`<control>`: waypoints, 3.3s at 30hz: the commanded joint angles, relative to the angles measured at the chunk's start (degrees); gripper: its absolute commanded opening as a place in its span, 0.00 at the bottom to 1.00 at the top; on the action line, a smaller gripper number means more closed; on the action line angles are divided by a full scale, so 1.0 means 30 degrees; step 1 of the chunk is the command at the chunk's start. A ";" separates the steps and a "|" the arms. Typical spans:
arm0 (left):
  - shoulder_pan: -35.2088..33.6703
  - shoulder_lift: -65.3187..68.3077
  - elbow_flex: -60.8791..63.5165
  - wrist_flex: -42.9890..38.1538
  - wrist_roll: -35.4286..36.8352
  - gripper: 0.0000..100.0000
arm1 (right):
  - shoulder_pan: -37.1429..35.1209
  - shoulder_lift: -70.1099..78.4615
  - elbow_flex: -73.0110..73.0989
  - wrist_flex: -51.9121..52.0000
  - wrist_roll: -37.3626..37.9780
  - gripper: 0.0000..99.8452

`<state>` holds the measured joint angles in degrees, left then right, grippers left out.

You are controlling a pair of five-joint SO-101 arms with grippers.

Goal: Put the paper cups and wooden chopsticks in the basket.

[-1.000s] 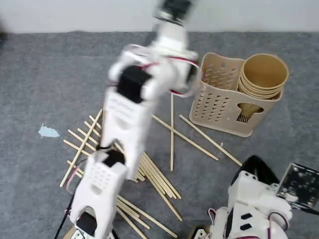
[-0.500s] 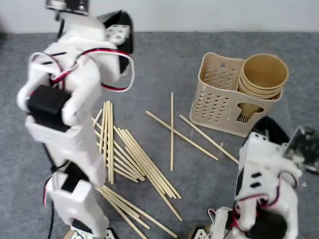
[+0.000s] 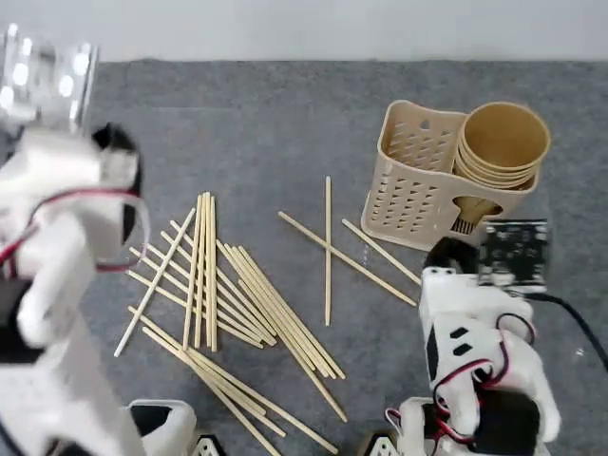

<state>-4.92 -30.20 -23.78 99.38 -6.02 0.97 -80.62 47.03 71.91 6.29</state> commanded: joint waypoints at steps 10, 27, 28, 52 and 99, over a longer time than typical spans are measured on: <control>-0.4894 -0.7062 1.4139 -0.2842 -0.2872 0.01 | -0.4996 0.3619 -0.0117 0.2242 0.2227 0.01; -0.5392 -1.4330 2.6418 -0.7883 -0.2784 0.01 | -0.8630 1.6161 -0.2549 -0.1861 0.1436 0.13; -0.5392 -1.4359 2.6711 -0.7971 -0.2784 0.01 | -0.8806 1.6864 -0.2872 -0.2183 0.1055 0.13; -0.5363 -1.4388 2.8674 -0.8967 -0.2725 0.01 | -0.9304 3.4828 -1.5473 -0.2505 -0.0059 0.25; -0.5421 -1.4418 3.3216 -1.1810 -0.1641 0.01 | -1.0037 1.9824 -1.9956 0.3062 0.0088 0.01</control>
<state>-20.92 -72.75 76.18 65.45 -11.21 -30.51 -16.53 -5.19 80.97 6.55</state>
